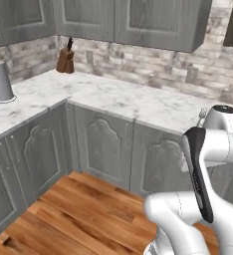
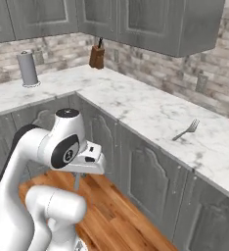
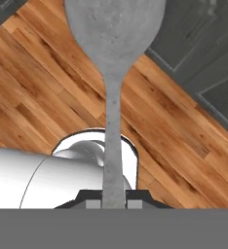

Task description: Take the fork and place it on the left side of the plate. Then take the spoon and place it on the right side of the plate. Make sure they're directly next to the plate.

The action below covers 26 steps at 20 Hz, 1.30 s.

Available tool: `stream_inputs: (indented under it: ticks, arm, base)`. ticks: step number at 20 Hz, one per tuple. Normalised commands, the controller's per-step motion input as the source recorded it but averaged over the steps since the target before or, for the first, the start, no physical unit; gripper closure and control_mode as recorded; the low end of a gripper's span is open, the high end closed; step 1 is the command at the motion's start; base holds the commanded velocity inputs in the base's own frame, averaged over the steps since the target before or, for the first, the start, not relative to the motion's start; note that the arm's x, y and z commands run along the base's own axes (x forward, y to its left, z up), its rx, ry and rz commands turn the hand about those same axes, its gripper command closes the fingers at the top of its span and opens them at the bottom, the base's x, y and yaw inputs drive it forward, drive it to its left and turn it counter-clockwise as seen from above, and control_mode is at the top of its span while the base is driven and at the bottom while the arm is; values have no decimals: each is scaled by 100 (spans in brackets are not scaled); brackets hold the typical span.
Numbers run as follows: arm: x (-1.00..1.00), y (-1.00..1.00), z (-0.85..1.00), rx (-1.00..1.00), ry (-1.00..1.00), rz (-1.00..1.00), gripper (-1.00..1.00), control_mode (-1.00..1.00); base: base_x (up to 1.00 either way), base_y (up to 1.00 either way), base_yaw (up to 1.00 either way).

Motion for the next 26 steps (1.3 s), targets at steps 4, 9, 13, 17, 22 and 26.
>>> stream_inputs:
  ticks: [4,9,13,17,22,26]
  arm:
    - [0,0,0,0,0,0,100,100]
    - [0,0,0,0,0,0,100,100]
    - [0,0,0,0,0,0,100,100]
    - [0,0,0,0,0,0,100,100]
    - [0,0,0,0,0,0,100,100]
    - [0,0,0,0,0,0,100,100]
  base:
    - [-97,-39,41]
    - [-92,-62,37]
    - [-7,-61,40]
    - [-16,-73,39]
    - [-84,-66,41]
    - [-88,-73,38]
